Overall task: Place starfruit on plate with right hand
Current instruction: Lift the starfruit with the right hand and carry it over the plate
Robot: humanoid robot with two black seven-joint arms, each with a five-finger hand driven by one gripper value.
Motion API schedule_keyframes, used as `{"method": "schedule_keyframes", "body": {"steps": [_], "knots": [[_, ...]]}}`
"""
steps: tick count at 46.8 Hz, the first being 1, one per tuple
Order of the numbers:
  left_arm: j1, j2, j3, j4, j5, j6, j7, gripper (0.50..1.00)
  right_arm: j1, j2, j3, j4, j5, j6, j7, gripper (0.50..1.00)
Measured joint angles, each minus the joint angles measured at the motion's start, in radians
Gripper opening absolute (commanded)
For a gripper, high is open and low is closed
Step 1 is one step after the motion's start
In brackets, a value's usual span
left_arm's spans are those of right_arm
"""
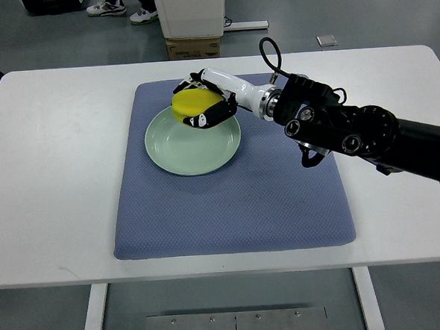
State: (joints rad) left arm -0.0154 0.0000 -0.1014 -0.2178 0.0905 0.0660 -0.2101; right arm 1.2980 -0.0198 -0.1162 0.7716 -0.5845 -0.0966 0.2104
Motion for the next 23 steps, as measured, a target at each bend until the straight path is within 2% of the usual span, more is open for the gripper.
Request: {"method": "schedule_keyframes", "body": {"steps": [16,23], "knots": [[-0.001,0.0,0.0,0.0,0.0,0.0,0.0,1.0,-0.033,0.02,0.003,-0.042,0.0,-0.004,0.001,0.5],[0.0,0.0,-0.001,0.0,0.0,0.0,0.0,1.0,-0.043,0.02,0.002,-0.078,0.0,-0.009,-0.028,0.5]]}}
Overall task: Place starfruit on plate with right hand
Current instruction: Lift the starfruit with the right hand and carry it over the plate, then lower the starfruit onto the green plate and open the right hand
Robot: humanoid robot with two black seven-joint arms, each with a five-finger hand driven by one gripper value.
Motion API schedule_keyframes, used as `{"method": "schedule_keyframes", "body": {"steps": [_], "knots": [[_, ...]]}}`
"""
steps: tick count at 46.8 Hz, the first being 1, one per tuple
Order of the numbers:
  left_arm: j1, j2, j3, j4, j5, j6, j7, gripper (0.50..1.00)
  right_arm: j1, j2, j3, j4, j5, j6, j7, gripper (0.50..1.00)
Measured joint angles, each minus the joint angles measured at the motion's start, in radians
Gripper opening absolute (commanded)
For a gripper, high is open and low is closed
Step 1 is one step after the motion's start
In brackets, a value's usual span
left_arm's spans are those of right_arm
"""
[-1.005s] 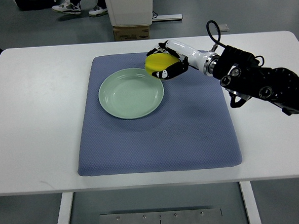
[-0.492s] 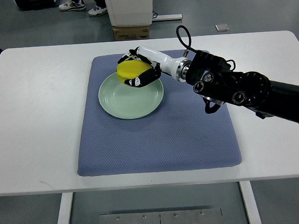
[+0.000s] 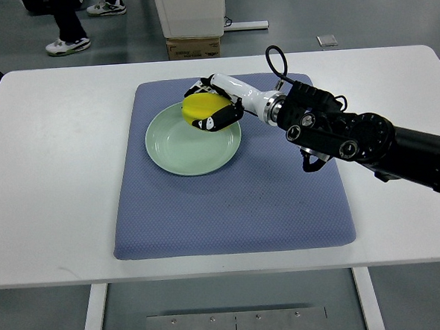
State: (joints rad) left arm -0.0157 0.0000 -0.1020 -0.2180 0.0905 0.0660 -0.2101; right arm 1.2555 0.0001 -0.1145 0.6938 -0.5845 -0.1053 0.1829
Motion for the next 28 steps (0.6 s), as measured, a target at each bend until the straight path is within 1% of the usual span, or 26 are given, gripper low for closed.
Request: {"method": "schedule_keyframes", "body": {"steps": [5,19,28], "knots": [[0.0,0.0,0.0,0.0,0.0,0.0,0.0,1.0,-0.01,0.0,-0.003,-0.019,0.0,-0.001,-0.01,0.5],[-0.001,0.0,0.0,0.0,0.0,0.0,0.0,1.0,-0.047,0.0,-0.005,-0.028,-0.001,-0.001,-0.033,0.5],[0.0,0.0,0.0,0.0,0.0,0.0,0.0,1.0,-0.067,0.0,-0.004,-0.025,-0.001,-0.002,-0.034,0.5]]}}
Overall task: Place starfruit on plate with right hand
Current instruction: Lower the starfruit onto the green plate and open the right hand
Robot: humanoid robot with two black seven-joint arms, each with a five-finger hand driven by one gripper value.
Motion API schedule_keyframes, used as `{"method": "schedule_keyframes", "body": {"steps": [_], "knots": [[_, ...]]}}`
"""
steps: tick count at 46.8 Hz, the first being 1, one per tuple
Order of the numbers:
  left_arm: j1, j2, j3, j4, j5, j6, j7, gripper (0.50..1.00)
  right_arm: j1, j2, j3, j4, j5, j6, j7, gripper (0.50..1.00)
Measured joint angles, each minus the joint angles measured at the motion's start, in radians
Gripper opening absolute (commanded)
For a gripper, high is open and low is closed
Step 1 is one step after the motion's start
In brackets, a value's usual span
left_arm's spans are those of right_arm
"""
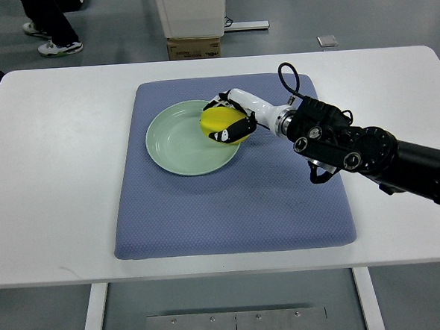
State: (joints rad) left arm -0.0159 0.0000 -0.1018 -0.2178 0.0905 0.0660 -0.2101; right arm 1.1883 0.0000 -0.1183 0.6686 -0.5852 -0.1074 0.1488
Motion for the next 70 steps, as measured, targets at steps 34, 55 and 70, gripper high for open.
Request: {"method": "schedule_keyframes", "body": {"steps": [34,55,70], "knots": [[0.0,0.0,0.0,0.0,0.0,0.0,0.0,1.0,0.002,0.0,0.005,0.008,0.012,0.0,0.009,0.993],[-0.001,0.0,-0.001,0.0,0.0,0.0,0.0,1.0,0.011,0.0,0.011,0.021,0.013,0.006,0.011,0.998],[0.0,0.0,0.0,0.0,0.0,0.0,0.0,1.0,0.016,-0.012,0.012,0.043,0.016,0.022,0.012,1.0]]}}
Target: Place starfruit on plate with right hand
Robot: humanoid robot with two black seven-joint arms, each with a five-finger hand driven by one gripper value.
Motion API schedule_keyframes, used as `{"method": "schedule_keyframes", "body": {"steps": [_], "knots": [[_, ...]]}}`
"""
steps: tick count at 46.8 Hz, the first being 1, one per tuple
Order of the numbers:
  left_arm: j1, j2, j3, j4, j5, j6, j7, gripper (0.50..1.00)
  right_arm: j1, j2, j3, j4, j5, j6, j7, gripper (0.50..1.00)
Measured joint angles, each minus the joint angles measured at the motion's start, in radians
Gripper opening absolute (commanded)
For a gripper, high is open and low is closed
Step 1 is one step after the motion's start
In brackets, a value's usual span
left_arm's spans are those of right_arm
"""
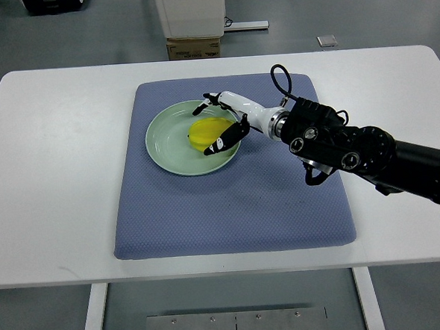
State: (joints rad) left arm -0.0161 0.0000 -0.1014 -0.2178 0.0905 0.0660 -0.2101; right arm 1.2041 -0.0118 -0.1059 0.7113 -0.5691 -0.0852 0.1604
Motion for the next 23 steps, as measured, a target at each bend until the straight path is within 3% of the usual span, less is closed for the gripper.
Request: {"method": "schedule_keyframes", "body": {"steps": [23], "knots": [[0.0,0.0,0.0,0.0,0.0,0.0,0.0,1.0,-0.013,-0.191,0.097,0.071,0.033,0.032,0.011,1.0]]}}
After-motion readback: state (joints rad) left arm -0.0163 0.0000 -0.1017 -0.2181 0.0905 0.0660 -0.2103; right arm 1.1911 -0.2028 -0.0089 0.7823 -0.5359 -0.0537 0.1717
